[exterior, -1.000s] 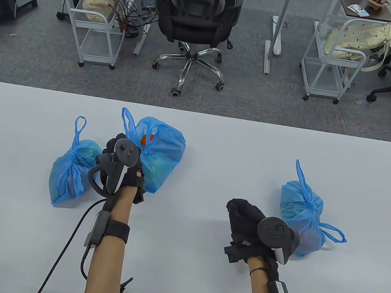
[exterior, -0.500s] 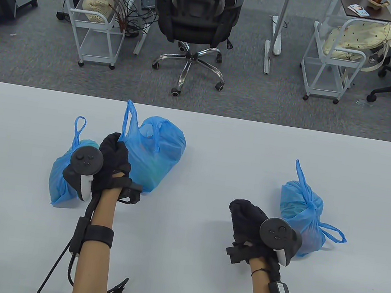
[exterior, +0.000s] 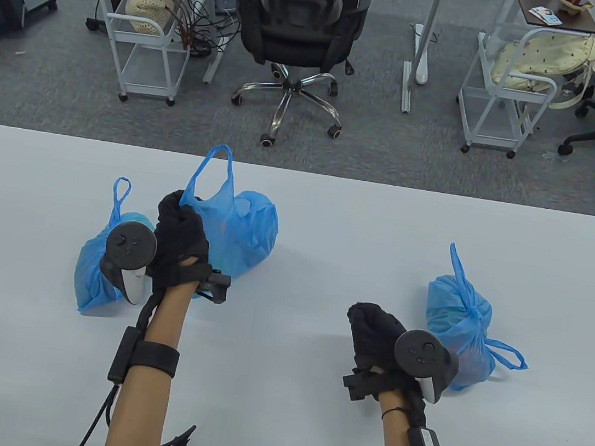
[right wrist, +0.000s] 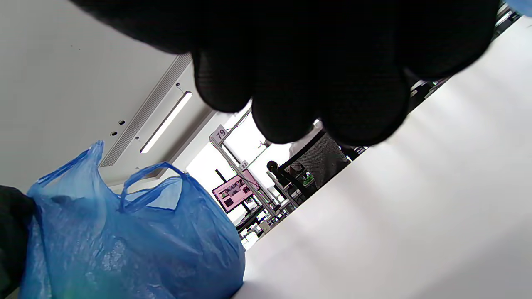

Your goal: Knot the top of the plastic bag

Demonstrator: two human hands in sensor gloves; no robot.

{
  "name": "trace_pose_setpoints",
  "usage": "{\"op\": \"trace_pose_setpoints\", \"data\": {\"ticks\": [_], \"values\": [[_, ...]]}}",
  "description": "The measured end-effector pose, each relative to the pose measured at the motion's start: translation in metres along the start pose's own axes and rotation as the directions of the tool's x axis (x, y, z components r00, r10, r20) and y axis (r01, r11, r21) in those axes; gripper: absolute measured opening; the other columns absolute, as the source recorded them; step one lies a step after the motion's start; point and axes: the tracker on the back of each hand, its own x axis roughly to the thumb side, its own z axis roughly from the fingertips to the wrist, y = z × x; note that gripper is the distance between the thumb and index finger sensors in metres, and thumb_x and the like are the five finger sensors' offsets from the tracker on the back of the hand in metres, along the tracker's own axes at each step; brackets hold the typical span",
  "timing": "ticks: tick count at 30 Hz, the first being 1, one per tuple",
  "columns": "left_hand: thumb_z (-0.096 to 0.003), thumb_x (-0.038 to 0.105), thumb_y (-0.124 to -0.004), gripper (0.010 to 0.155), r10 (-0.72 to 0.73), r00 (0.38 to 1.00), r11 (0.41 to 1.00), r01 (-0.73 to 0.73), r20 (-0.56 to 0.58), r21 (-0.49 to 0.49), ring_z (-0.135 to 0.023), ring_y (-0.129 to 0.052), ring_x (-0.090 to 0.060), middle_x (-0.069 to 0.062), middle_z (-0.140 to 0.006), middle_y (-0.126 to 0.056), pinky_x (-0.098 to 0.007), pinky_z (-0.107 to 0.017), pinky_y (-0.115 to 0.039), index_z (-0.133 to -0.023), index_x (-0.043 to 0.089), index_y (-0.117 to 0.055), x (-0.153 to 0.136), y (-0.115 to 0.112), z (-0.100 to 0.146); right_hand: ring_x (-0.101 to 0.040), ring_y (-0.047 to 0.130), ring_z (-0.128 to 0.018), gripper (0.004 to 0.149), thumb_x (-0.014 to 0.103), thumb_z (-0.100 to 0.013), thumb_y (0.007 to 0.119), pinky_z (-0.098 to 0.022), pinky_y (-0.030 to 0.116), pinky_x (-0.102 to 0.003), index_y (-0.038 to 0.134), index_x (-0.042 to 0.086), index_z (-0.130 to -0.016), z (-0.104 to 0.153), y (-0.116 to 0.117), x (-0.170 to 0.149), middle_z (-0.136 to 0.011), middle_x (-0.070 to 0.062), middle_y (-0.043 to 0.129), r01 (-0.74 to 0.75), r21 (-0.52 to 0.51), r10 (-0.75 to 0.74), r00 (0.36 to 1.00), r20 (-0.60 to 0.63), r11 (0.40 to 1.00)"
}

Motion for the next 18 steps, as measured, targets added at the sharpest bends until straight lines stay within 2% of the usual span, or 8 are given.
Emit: {"op": "trace_pose_setpoints", "data": {"ticks": [5,8,13,18], "values": [[-0.0506,0.044,-0.044,0.045,0.079,0.996,0.997,-0.078,0.045,-0.027,-0.082,-0.098,-0.013,0.013,-0.084,-0.082,-0.055,-0.072,-0.075,-0.093,0.033,-0.053,0.039,0.002,0.007,-0.039,0.104,-0.050,0.041,0.040,-0.050,0.073,-0.043,0.077,-0.064,0.092,0.011,-0.070,0.000,-0.002,0.001,-0.062,-0.015,0.101,0.050,-0.015,-0.050,0.999,0.003,0.999],[-0.0509,0.044,-0.045,0.045,0.147,0.988,0.987,-0.142,0.055,-0.071,-0.082,-0.098,-0.013,0.013,-0.084,-0.082,-0.056,-0.072,-0.074,-0.093,0.033,-0.053,0.062,0.004,0.014,-0.040,0.101,-0.058,0.041,0.037,-0.049,0.078,-0.045,0.075,-0.065,0.087,0.011,-0.078,-0.001,-0.002,0.004,-0.069,-0.016,0.097,0.098,-0.002,-0.098,0.995,0.001,0.995],[-0.0512,0.044,-0.046,0.044,0.248,0.966,0.964,-0.240,0.069,-0.111,-0.082,-0.097,-0.015,0.012,-0.084,-0.082,-0.058,-0.071,-0.074,-0.093,0.033,-0.054,0.092,0.006,0.029,-0.045,0.090,-0.075,0.062,0.038,-0.046,0.087,-0.052,0.069,-0.068,0.067,0.011,-0.098,-0.002,-0.003,0.011,-0.087,-0.018,0.084,0.115,0.036,-0.116,0.993,0.035,0.993],[-0.0515,0.043,-0.047,0.044,0.380,0.924,0.917,-0.371,0.041,-0.148,-0.083,-0.097,-0.016,0.010,-0.084,-0.082,-0.059,-0.071,-0.073,-0.094,0.032,-0.054,0.100,0.001,0.052,-0.051,0.076,-0.088,0.083,0.049,-0.042,0.093,-0.056,0.061,-0.073,0.054,0.014,-0.106,0.000,-0.010,0.022,-0.101,-0.021,0.068,0.169,0.089,-0.181,0.973,0.140,0.982]]}}
